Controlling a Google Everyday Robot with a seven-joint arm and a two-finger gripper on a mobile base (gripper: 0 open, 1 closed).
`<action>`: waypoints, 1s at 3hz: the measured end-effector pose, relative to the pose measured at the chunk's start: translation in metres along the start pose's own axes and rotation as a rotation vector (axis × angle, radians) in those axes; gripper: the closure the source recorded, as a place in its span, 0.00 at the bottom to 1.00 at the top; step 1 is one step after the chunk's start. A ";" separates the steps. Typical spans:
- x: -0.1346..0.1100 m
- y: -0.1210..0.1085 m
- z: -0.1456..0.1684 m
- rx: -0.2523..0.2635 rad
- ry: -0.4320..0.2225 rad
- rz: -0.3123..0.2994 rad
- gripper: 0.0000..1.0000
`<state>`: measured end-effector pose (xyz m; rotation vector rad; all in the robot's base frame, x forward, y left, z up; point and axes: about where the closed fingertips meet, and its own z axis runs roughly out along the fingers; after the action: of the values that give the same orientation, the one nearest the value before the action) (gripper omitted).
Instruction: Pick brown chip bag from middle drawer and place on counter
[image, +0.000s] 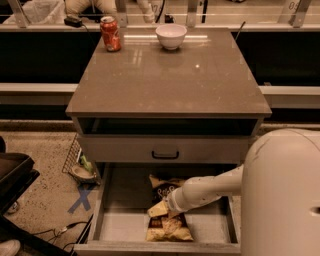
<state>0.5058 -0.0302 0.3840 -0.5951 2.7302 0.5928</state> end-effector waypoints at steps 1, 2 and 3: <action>0.000 0.000 -0.002 0.001 -0.002 0.001 0.44; 0.001 0.000 -0.001 -0.001 0.000 0.001 0.68; 0.001 0.001 0.000 -0.002 0.001 0.000 0.98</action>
Offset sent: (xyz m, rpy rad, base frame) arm -0.0002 -0.0009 0.0011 0.0003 -0.0011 -0.0012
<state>0.5043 -0.0296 0.3840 -0.5962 2.7313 0.5956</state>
